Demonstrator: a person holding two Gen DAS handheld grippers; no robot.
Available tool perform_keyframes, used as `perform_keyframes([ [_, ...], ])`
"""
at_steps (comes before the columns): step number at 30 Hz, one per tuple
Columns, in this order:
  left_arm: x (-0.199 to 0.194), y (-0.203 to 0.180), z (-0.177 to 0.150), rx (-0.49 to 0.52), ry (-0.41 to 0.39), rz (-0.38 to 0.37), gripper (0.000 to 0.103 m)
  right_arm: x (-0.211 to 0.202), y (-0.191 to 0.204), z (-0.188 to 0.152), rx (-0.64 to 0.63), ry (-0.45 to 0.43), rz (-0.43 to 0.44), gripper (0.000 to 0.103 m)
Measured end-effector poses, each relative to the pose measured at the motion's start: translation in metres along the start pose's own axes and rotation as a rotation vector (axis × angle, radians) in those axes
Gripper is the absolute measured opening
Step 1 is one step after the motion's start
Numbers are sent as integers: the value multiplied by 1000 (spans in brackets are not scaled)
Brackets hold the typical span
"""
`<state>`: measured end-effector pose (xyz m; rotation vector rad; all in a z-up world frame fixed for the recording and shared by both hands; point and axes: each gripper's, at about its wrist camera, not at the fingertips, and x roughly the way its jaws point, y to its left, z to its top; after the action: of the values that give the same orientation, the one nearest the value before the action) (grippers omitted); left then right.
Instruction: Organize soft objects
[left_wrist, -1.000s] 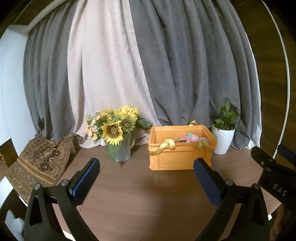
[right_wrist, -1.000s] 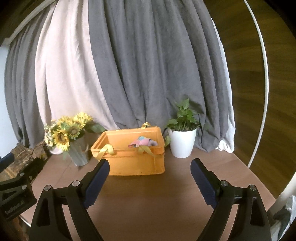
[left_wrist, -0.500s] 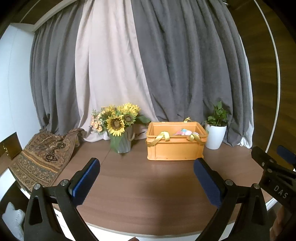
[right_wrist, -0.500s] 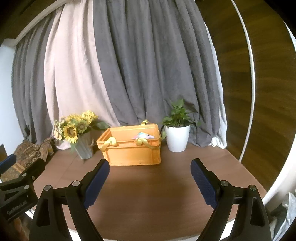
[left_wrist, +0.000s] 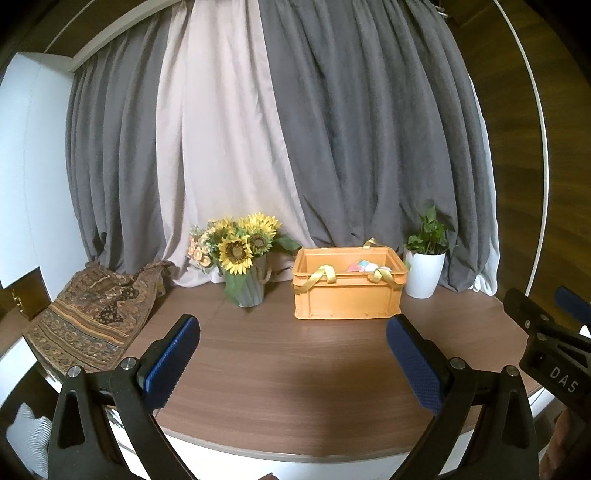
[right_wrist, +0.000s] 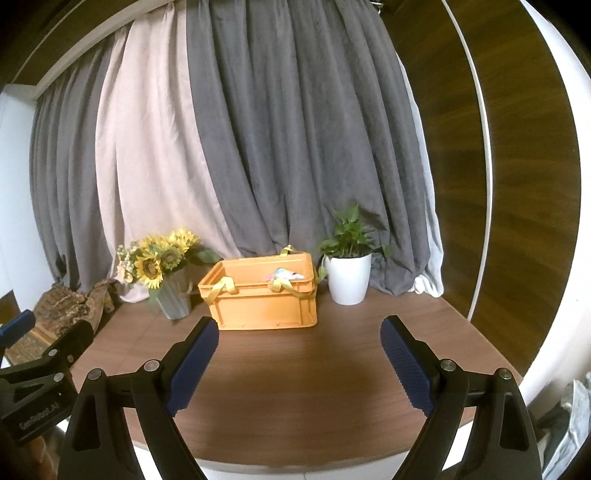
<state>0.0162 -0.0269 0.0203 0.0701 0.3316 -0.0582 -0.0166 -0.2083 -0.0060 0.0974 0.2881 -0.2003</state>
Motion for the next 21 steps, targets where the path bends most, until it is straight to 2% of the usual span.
perform_keyframes([
  [21, -17, 1, -1, -4, -16, 10, 103, -16, -2, 0, -13, -18, 19, 90],
])
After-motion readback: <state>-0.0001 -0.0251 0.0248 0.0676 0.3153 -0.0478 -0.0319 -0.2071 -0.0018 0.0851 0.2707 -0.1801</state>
